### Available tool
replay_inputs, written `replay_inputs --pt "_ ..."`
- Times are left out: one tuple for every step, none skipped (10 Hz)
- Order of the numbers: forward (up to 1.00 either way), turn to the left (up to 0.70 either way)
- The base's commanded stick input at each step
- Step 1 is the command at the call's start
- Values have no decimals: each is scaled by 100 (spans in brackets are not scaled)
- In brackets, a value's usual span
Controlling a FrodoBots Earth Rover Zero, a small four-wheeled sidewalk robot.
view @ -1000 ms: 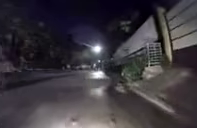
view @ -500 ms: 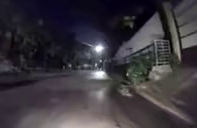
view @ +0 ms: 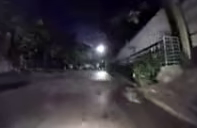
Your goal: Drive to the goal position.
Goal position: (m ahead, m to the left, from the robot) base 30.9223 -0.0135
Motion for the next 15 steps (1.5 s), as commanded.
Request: replay_inputs --pt "70 0" --pt "70 0" --pt "70 -9" --pt "70 -21" --pt "70 -32" --pt "70 -35" --pt "70 -35" --pt "70 -26" --pt "70 -14" --pt "70 -3" --pt "70 0" --pt "70 0" --pt "70 0" --pt "70 0" --pt "70 0"
